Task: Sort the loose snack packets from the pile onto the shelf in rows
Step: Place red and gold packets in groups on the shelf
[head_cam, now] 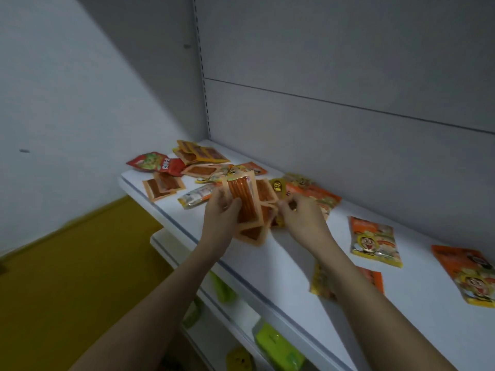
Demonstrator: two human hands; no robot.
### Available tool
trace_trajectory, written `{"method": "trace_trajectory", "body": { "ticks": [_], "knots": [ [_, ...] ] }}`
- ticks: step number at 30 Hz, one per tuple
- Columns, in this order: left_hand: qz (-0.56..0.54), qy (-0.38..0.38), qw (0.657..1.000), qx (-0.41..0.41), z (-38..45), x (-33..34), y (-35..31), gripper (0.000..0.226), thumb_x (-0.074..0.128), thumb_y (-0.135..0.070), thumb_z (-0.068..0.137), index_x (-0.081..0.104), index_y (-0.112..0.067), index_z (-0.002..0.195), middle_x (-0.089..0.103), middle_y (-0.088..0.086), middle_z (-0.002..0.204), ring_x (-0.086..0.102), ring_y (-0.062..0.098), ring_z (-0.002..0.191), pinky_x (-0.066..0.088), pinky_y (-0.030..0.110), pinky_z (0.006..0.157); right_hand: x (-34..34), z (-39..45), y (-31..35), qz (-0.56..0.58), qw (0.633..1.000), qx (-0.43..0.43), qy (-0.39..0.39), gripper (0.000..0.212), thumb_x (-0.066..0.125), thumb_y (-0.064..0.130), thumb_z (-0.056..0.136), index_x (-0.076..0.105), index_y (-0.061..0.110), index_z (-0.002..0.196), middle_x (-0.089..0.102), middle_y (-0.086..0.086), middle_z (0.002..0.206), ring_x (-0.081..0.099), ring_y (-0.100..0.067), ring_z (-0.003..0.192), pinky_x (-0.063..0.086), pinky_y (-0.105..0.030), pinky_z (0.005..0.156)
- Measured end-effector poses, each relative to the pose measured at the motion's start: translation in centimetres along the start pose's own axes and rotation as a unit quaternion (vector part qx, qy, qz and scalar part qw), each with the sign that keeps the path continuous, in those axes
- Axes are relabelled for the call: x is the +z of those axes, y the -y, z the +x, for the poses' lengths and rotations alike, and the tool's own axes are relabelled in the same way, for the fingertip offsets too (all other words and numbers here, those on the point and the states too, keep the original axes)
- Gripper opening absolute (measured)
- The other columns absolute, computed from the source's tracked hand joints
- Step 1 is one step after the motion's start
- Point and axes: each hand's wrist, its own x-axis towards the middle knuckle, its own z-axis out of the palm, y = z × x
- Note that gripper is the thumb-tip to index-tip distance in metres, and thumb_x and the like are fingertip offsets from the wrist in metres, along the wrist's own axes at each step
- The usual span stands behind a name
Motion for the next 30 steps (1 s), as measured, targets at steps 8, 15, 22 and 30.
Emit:
{"method": "trace_trajectory", "body": {
  "ticks": [8, 15, 22, 30],
  "knots": [
    [0.069, 0.097, 0.993, -0.018, 4.4, -3.5, 3.3, 0.014, 0.051, -0.006, 0.097, 0.055, -0.015, 0.106, 0.064, 0.015, 0.098, 0.063, 0.031, 0.087, 0.054, 0.052, 0.081, 5.2, 0.9, -0.3, -0.105, 0.991, 0.083, -0.022, 0.044, 0.065, 0.037, 0.091, 0.054, 0.014, 0.127, 0.048, -0.008, 0.119, 0.052, -0.031, 0.110, 0.045, -0.040, 0.084],
    [-0.014, 0.156, 0.986, -0.053, 5.2, -4.4, 3.5, 0.038, 0.045, -0.001, 0.102, 0.050, -0.029, 0.126, 0.065, 0.017, 0.102, 0.065, 0.031, 0.088, 0.056, 0.049, 0.083, 5.5, 1.4, -1.2, -0.046, 0.993, 0.105, -0.032, 0.019, 0.075, 0.025, 0.086, 0.058, 0.017, 0.089, 0.056, -0.005, 0.102, 0.054, -0.018, 0.090, 0.034, -0.023, 0.062],
    [-0.040, 0.184, 0.982, -0.023, 5.0, -4.4, 3.8, 0.059, 0.038, 0.001, 0.105, 0.042, -0.044, 0.143, 0.064, 0.012, 0.128, 0.068, 0.024, 0.108, 0.058, 0.036, 0.083, 4.2, 1.1, -0.2, 0.039, 0.997, 0.056, -0.044, 0.017, 0.065, 0.014, 0.094, 0.052, 0.022, 0.086, 0.061, 0.010, 0.086, 0.058, -0.006, 0.081, 0.041, -0.022, 0.063],
    [0.027, 0.149, 0.988, -0.010, 5.0, -4.1, 3.9, 0.030, 0.044, -0.019, 0.105, 0.073, -0.024, 0.105, 0.072, -0.006, 0.100, 0.067, 0.025, 0.092, 0.054, 0.038, 0.082, 2.6, 0.8, 1.4, 0.183, 0.977, 0.051, -0.100, 0.013, 0.049, -0.001, 0.099, 0.055, 0.010, 0.095, 0.058, 0.000, 0.080, 0.052, 0.003, 0.052, 0.043, -0.017, 0.053]
  ]
}}
